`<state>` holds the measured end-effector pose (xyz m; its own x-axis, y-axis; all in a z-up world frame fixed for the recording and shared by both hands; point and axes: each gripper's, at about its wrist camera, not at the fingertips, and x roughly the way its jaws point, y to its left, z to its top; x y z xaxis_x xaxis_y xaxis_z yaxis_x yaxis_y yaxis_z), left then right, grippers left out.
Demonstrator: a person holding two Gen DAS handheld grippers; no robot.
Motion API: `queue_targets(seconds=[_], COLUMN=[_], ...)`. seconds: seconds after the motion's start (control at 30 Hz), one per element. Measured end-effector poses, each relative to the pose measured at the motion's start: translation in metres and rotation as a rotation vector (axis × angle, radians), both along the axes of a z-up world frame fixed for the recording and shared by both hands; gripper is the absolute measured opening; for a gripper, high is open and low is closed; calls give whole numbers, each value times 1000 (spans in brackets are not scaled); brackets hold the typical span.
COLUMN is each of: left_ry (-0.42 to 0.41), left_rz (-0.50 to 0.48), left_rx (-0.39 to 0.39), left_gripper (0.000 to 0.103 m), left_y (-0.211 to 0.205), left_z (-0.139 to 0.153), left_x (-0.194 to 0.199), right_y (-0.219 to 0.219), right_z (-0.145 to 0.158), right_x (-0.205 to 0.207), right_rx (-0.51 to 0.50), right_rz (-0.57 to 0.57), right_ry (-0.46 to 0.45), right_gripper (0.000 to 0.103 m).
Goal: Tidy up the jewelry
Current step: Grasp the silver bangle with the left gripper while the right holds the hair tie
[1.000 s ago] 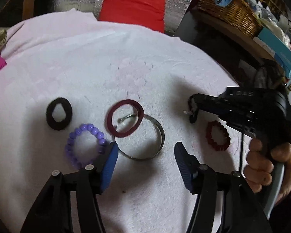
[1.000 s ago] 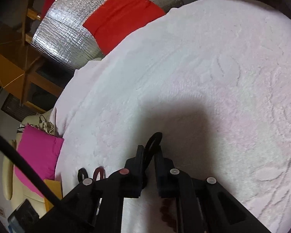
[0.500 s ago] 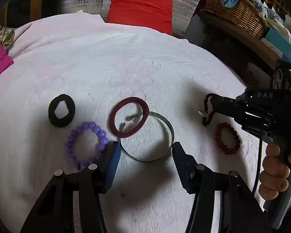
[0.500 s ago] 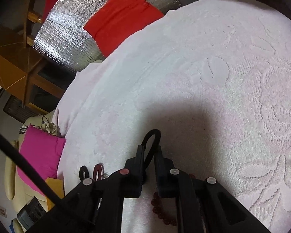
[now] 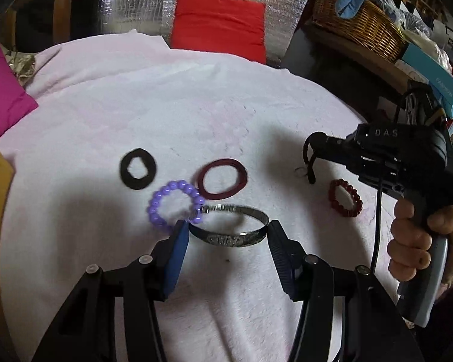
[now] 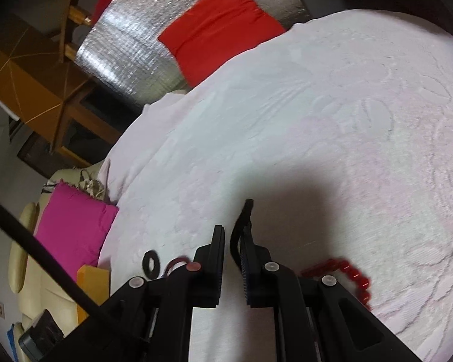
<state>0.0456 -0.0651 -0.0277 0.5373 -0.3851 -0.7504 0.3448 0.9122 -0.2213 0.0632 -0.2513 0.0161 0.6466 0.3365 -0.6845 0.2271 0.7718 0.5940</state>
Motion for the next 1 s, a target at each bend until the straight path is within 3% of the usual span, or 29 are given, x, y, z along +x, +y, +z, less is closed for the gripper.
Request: queue_targets(seconds=[0.17,0.2,0.23,0.27,0.4,0.53,0.63,0.7,0.8,0.87,1.0], left_ry=[-26,-30,-31,-24,11,51,63,80,86,91,128], left_rz=[-2,-2,-6,-18,-8,14,22,27,26,18,-38], left_rx=[-6,-8,-10,-18,22,15,23,20,11,15,17], left_gripper=[54,50,37,15,13,13,20,39,58,61,66], left_y=[13,15,17,18,24,34,39,41,43,43,37], left_z=[10,12,13,13,5,-3,-5,-6,-6,-6,-8], left_x=[-8,-10,-11,-11,-9,-5,-2,-1,-3,-4,-9], right_y=[12,13,14,15,18,18,15,11,6,2,-5], right_z=[8,10,12,13,17,16,14,10,6,2,-2], right_x=[-7,-9,-12,-14,-19,-18,-15,-11,-8,-6,-5], right_rx=[13,17,23,28,21,-75,-146,-157,-161,-170,-130], right_rz=[35,37,39,41,45,25,4,-1,-6,-11,-28], right_ry=[-34,-40,-49,-57,-60,-21,3,25,43,59,76], right_gripper=[11,11,11,11,11,13,15,20,33,46,46])
